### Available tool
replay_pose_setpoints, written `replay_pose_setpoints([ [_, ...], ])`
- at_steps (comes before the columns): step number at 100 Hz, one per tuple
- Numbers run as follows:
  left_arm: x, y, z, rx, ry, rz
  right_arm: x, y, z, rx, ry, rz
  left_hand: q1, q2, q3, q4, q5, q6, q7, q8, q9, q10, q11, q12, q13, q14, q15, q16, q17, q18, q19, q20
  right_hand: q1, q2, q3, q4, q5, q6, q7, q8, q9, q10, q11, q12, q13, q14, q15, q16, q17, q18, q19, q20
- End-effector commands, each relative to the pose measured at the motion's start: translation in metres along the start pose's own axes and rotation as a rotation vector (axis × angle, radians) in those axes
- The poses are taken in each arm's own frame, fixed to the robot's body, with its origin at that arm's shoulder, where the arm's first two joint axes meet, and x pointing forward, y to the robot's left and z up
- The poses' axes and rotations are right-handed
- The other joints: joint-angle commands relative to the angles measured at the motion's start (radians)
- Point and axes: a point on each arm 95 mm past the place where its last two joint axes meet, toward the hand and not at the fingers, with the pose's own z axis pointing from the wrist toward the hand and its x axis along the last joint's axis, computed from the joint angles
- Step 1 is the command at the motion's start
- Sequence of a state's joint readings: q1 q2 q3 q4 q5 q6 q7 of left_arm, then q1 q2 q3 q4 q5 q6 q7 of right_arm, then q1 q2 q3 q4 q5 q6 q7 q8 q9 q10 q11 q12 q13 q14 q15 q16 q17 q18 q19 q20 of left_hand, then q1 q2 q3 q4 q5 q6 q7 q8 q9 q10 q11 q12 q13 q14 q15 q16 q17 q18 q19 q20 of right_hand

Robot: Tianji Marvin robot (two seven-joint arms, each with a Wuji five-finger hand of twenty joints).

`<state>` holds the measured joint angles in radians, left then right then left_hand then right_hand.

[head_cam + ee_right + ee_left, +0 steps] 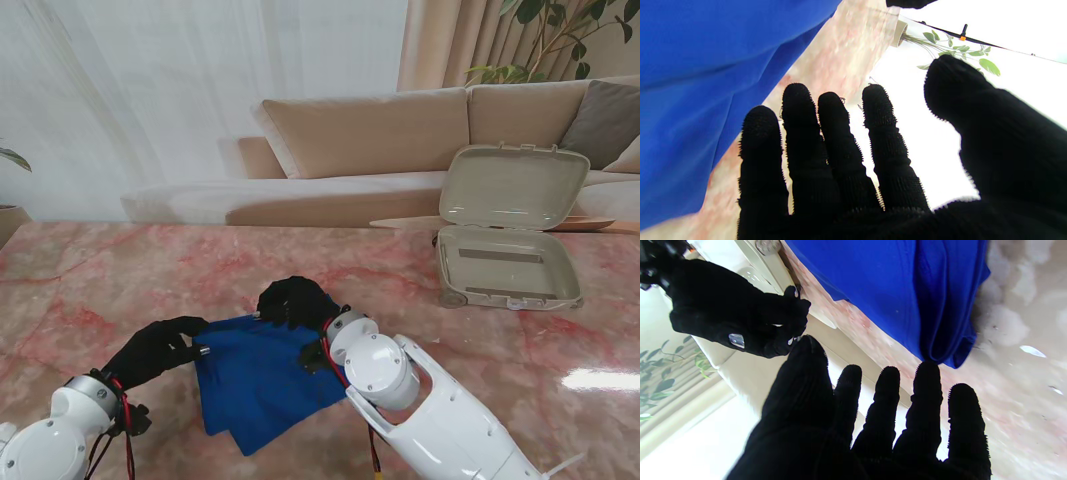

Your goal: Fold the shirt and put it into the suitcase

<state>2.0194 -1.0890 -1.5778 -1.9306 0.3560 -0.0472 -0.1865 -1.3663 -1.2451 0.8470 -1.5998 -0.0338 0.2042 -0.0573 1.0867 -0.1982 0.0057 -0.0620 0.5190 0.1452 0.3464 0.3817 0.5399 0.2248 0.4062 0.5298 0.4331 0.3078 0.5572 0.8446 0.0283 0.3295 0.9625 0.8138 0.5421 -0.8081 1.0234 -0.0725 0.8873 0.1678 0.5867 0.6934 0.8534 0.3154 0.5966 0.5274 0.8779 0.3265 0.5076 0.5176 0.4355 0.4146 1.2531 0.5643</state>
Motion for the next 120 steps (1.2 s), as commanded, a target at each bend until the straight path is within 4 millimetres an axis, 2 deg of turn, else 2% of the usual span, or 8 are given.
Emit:
replay_pose_setpoints([
  [1,0.007,0.005,0.001,-0.025,0.022,-0.001,-0.01,0.007,-0.008,0.006,-0.015,-0.007,0.029,0.042,-0.021,0.027,0.027,0.005,0.0,-0.006,0.021,-0.002,0.003,0.001,0.022,0.023,-0.033,-0.011,0.007,0.015,0.005,-0.002,-0.021,0.007,-0.021,0.015,0.024,-0.034,0.001,0.006,-0.007,-0.032,-0.008,-0.011,-0.015,-0.035,-0.014,-0.019,-0.012,-0.017,-0.01,-0.007],
  [22,0.017,0.016,0.002,-0.08,0.063,-0.018,-0.022,0.023,-0.023,-0.015,-0.026,-0.059,0.031,0.041,-0.021,0.027,0.025,0.003,-0.003,-0.007,0.02,0.001,0.002,0.001,0.026,0.023,-0.029,-0.009,0.018,0.012,0.041,0.02,-0.011,0.004,-0.029,0.003,0.03,-0.037,0.028,-0.017,0.02,-0.037,-0.007,-0.004,0.01,-0.039,-0.011,-0.015,0.001,-0.048,-0.021,-0.008],
  [31,0.019,0.022,0.003,-0.11,0.077,-0.048,-0.03,0.023,-0.024,-0.005,-0.039,-0.057,0.033,0.041,-0.021,0.027,0.023,0.005,-0.005,-0.007,0.02,0.003,0.003,0.002,0.029,0.025,-0.024,-0.006,0.023,0.011,0.064,0.036,-0.007,0.001,-0.027,-0.001,0.031,-0.038,0.04,-0.029,0.028,-0.037,-0.006,-0.002,0.015,-0.038,-0.009,-0.013,0.004,-0.055,-0.024,-0.01],
  [35,0.019,0.024,0.003,-0.123,0.08,-0.059,-0.034,0.022,-0.024,0.006,-0.047,-0.054,0.033,0.041,-0.021,0.027,0.023,0.005,-0.006,-0.007,0.019,0.005,0.003,0.002,0.032,0.026,-0.021,-0.005,0.024,0.008,0.071,0.042,-0.005,0.001,-0.025,-0.008,0.022,-0.037,0.076,-0.071,0.03,-0.038,-0.01,0.001,0.017,-0.038,-0.01,-0.012,0.007,-0.06,-0.025,-0.017],
  [48,0.018,0.032,0.004,-0.167,0.084,-0.078,-0.046,0.019,-0.021,0.039,-0.075,-0.035,0.035,0.043,-0.021,0.028,0.023,0.006,-0.007,-0.007,0.017,0.005,0.005,0.003,0.035,0.026,-0.015,-0.002,0.026,0.007,0.088,0.059,0.002,0.01,-0.028,-0.012,0.024,-0.031,0.086,-0.081,0.035,-0.033,-0.011,0.0,0.017,-0.033,-0.029,-0.025,0.007,-0.07,-0.047,-0.036],
  [81,0.003,0.044,0.014,-0.266,0.044,-0.068,-0.062,0.013,-0.013,0.083,-0.115,-0.04,0.038,0.044,-0.02,0.028,0.023,0.008,-0.006,-0.005,0.017,0.006,0.01,0.006,0.036,0.028,-0.006,0.004,0.026,0.006,0.09,0.074,-0.003,0.038,-0.032,-0.021,0.027,-0.033,0.133,-0.123,0.064,-0.028,-0.006,-0.004,0.004,-0.018,-0.108,-0.096,-0.016,-0.08,-0.095,-0.14],
  [120,-0.017,0.054,0.036,-0.313,0.004,-0.039,-0.087,0.022,-0.016,0.12,-0.206,-0.069,0.042,0.045,-0.019,0.029,0.016,0.004,0.008,0.0,0.012,0.002,0.018,0.009,0.034,0.022,-0.002,0.006,0.023,0.005,0.083,0.076,-0.013,0.087,-0.051,-0.015,0.023,-0.036,0.148,-0.138,0.068,-0.029,-0.007,-0.004,-0.019,-0.006,-0.141,-0.125,-0.031,-0.079,-0.117,-0.184],
])
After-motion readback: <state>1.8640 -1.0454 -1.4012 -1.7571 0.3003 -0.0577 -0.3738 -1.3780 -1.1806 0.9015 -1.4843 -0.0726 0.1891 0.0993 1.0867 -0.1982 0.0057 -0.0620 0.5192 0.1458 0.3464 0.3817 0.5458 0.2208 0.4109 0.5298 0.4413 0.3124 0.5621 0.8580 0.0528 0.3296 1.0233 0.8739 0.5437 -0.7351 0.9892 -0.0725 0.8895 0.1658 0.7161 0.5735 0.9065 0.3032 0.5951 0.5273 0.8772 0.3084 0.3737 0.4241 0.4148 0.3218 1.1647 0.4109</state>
